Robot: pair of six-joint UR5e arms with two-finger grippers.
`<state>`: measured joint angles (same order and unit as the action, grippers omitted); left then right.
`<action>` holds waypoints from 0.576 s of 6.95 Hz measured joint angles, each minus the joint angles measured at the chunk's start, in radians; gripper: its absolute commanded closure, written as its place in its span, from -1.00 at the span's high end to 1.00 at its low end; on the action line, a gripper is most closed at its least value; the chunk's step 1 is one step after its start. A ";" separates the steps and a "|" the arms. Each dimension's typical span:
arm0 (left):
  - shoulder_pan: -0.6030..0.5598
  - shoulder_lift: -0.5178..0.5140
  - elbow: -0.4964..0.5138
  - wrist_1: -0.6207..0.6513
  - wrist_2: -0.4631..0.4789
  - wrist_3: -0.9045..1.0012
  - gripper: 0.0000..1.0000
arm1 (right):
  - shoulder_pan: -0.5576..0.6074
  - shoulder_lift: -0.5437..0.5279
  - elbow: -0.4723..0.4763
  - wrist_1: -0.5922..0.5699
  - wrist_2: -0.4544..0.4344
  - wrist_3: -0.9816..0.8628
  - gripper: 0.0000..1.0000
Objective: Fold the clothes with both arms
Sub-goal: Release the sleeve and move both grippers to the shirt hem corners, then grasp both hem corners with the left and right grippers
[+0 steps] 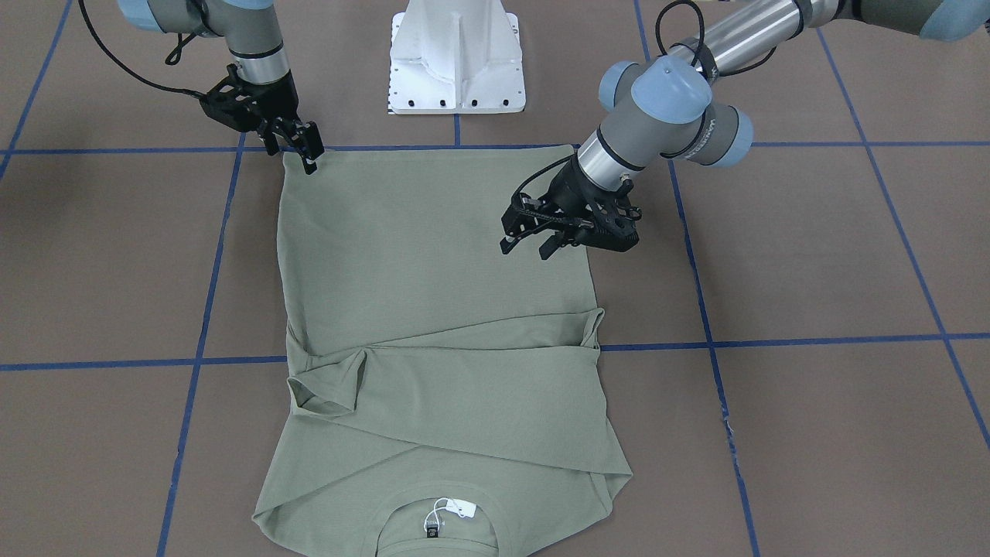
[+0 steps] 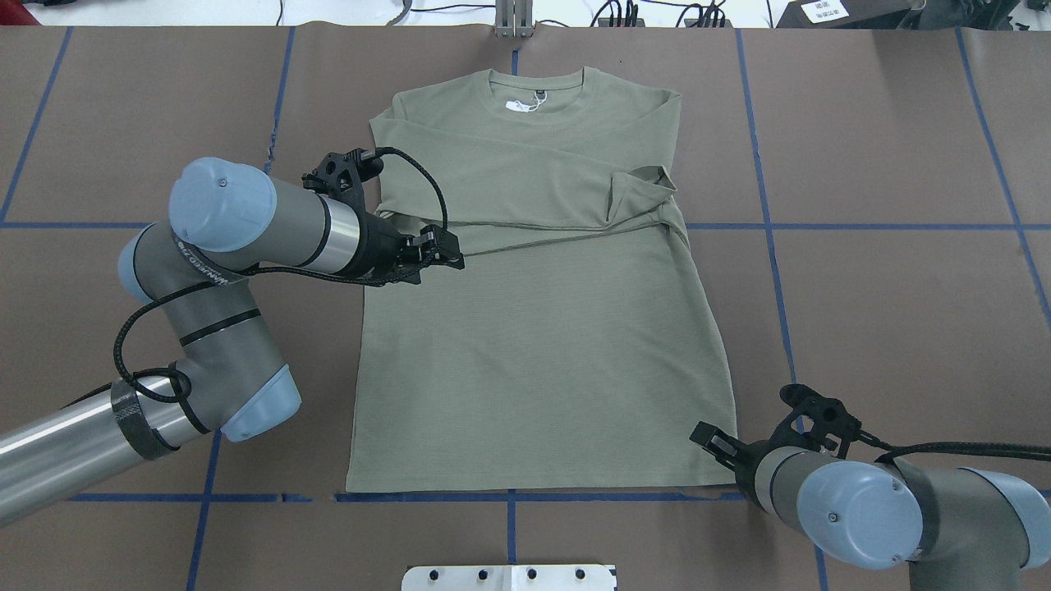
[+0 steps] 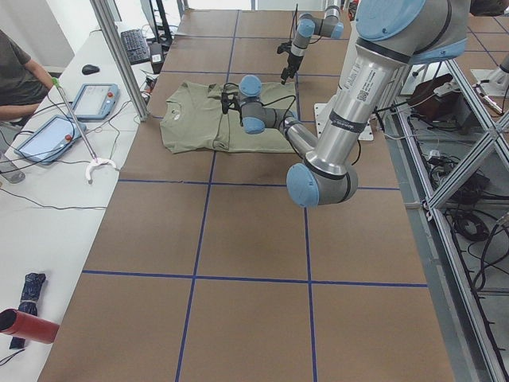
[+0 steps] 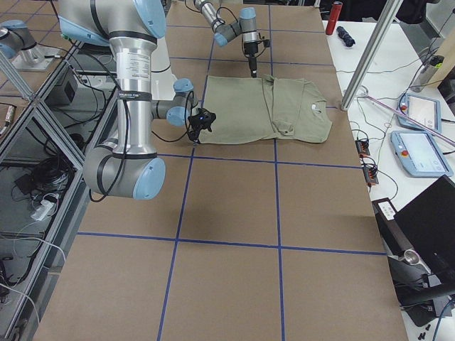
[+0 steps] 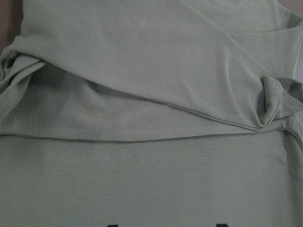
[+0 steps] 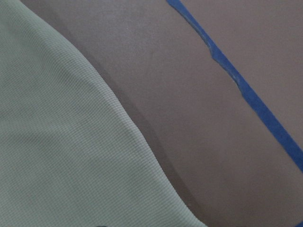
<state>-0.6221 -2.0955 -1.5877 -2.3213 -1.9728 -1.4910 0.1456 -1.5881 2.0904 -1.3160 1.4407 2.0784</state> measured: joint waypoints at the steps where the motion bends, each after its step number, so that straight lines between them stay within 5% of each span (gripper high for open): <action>1: 0.000 0.000 0.001 -0.001 0.000 0.000 0.52 | -0.010 -0.007 -0.003 0.000 -0.004 0.005 0.67; 4: 0.001 -0.001 0.003 -0.002 0.001 -0.002 0.52 | -0.017 -0.024 -0.007 0.001 -0.005 0.008 0.35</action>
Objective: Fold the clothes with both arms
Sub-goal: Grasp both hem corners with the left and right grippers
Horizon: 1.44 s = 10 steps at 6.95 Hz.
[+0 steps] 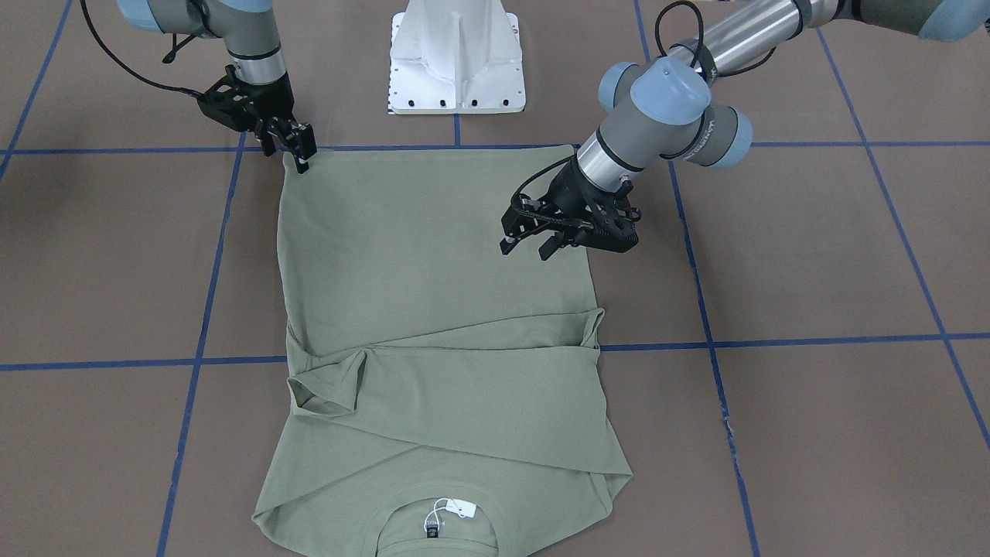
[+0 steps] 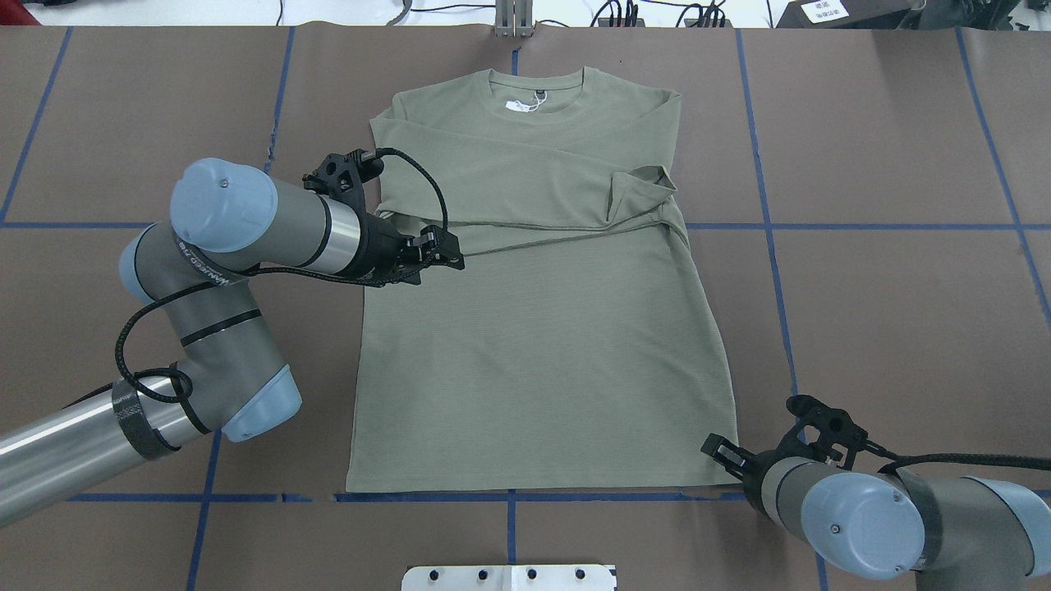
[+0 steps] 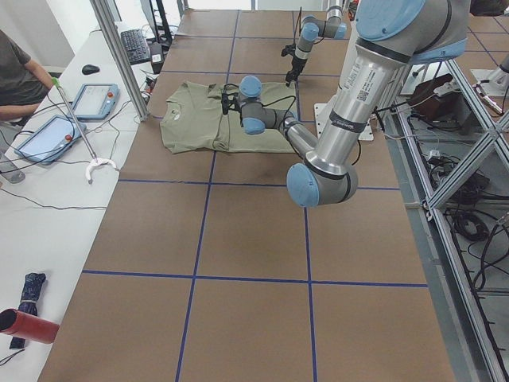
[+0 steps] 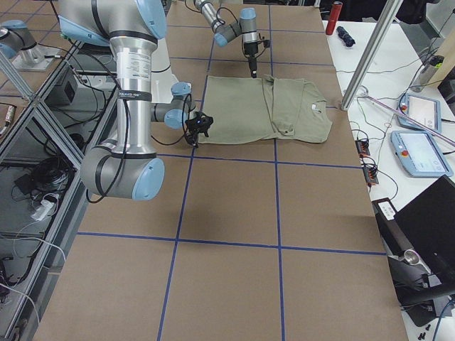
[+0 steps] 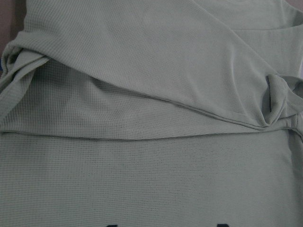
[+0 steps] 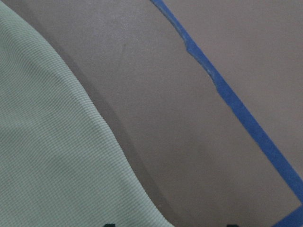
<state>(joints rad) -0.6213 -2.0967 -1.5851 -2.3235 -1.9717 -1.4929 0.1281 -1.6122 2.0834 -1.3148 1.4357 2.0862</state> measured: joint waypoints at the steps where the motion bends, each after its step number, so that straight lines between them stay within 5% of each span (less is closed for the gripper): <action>1: 0.001 0.000 0.000 0.000 0.000 0.000 0.52 | -0.003 -0.001 0.000 0.000 0.001 0.000 0.11; 3: 0.002 0.000 0.000 -0.001 0.000 0.000 0.52 | -0.005 -0.001 0.004 0.000 0.004 0.001 -1.00; 8: 0.006 0.004 -0.006 0.001 0.008 -0.032 0.49 | -0.011 -0.009 0.045 -0.001 0.007 -0.001 -1.00; 10: 0.087 0.061 -0.097 0.063 0.108 -0.192 0.47 | -0.010 -0.027 0.095 -0.010 0.009 -0.001 -1.00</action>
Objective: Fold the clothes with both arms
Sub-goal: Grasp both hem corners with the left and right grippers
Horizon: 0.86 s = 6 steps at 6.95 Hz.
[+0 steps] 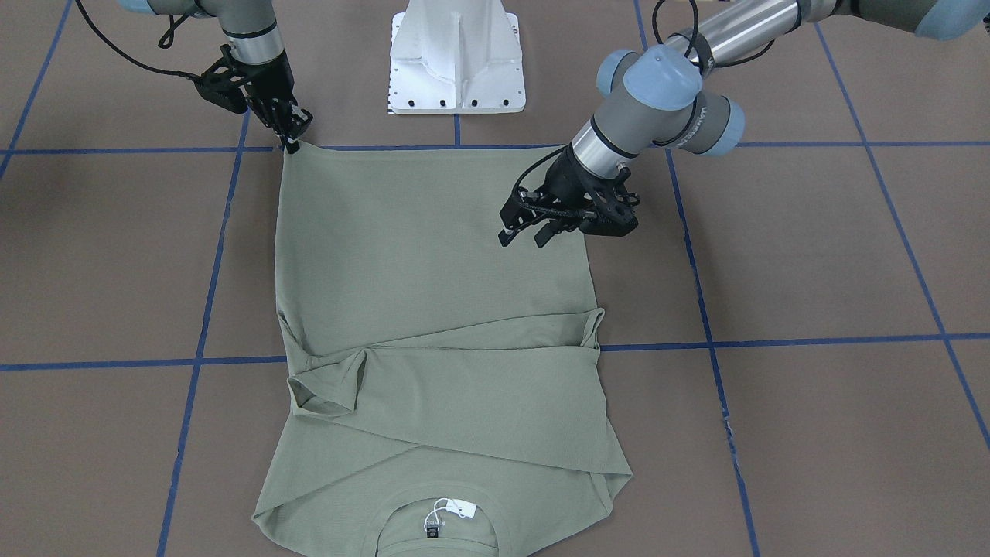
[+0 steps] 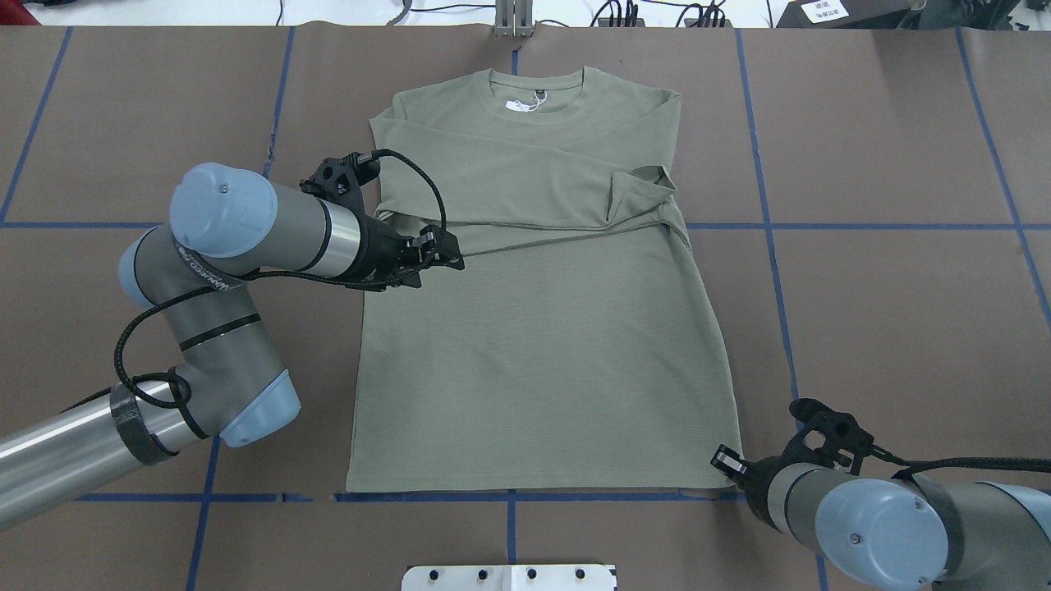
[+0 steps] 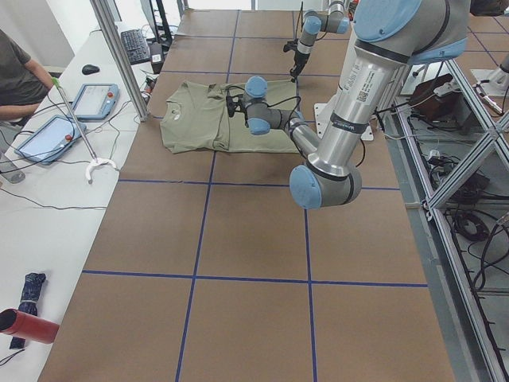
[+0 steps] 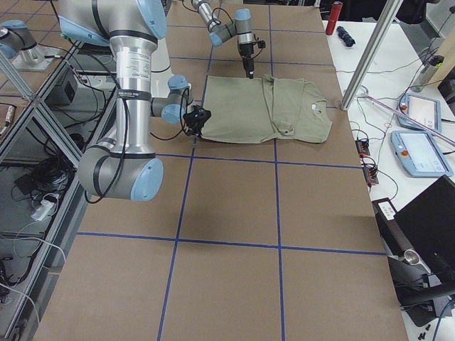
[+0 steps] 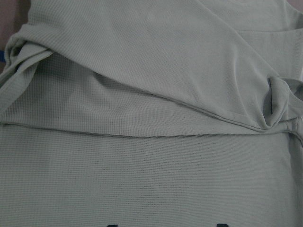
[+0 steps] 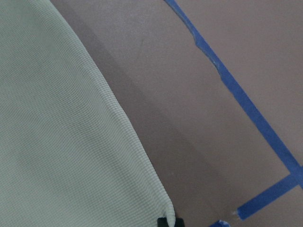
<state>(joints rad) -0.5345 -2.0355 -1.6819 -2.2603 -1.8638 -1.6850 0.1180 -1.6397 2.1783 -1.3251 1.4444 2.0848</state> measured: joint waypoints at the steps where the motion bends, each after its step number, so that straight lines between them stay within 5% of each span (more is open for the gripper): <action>1: 0.076 0.065 -0.101 0.106 0.080 -0.037 0.47 | 0.000 -0.008 0.014 -0.008 0.002 0.000 -1.00; 3: 0.266 0.263 -0.299 0.227 0.234 -0.112 0.44 | -0.001 -0.023 0.032 -0.013 0.009 0.000 -1.00; 6: 0.403 0.348 -0.365 0.292 0.336 -0.214 0.44 | -0.001 -0.033 0.038 -0.014 0.013 0.001 -1.00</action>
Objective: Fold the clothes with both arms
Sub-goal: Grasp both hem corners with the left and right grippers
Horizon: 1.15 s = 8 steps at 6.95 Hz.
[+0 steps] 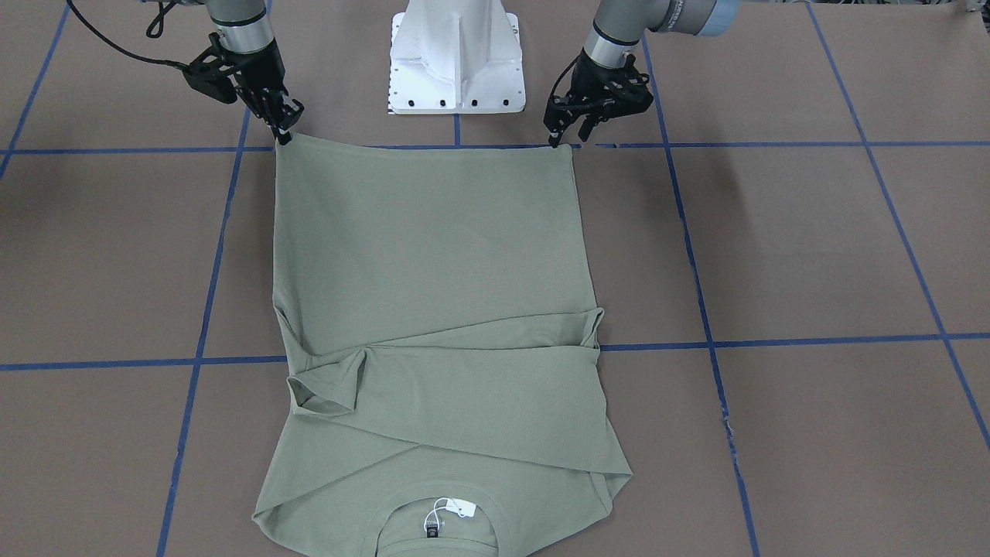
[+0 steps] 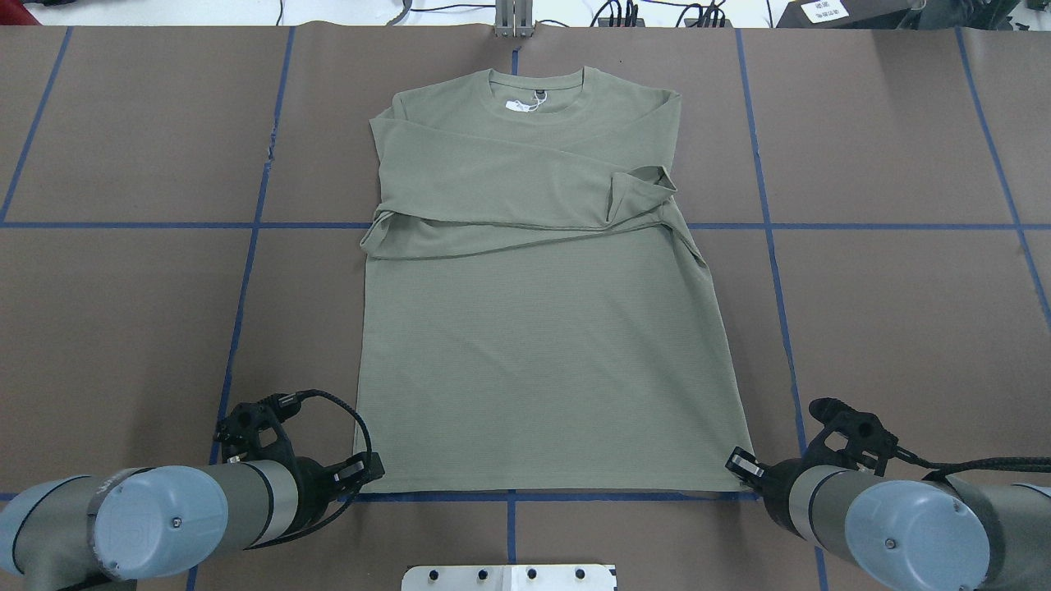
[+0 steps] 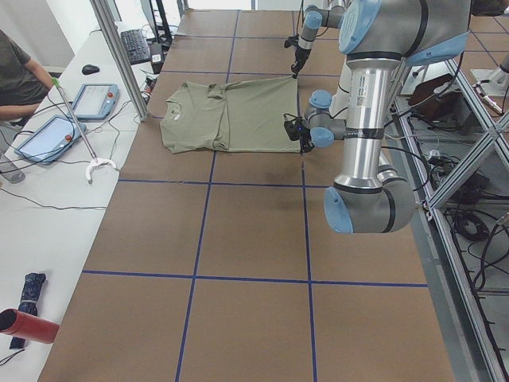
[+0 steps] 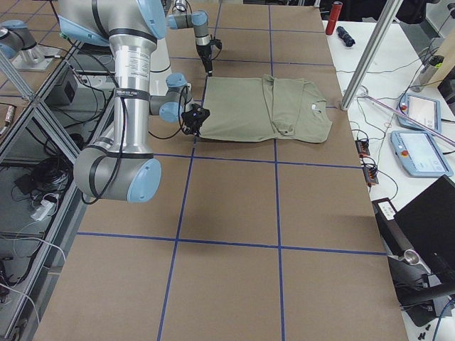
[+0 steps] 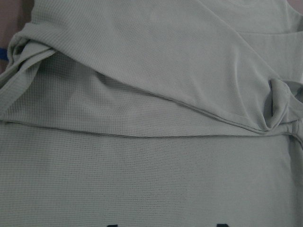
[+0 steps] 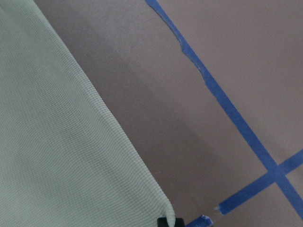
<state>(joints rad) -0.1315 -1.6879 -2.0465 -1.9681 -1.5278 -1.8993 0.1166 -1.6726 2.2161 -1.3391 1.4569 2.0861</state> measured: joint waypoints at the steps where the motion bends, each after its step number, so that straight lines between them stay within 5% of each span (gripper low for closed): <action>1: 0.007 -0.004 0.000 0.016 0.003 -0.006 0.43 | 0.000 -0.001 0.000 0.000 -0.001 0.000 -1.00; 5: 0.016 -0.035 0.025 0.049 0.036 -0.008 0.16 | 0.000 -0.001 0.001 0.000 -0.001 0.000 -1.00; 6: 0.016 -0.051 0.036 0.050 0.042 -0.008 -0.60 | 0.000 -0.001 0.001 0.000 -0.002 0.000 -1.00; 7: 0.015 -0.060 0.042 0.050 0.045 -0.007 -1.00 | 0.000 -0.001 0.001 0.000 -0.002 0.001 -1.00; 8: 0.013 -0.063 0.044 0.051 0.047 -0.007 -1.00 | 0.000 -0.001 0.001 0.000 -0.002 0.000 -1.00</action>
<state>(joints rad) -0.1186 -1.7504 -2.0027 -1.9175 -1.4811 -1.9060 0.1166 -1.6736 2.2166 -1.3392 1.4554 2.0866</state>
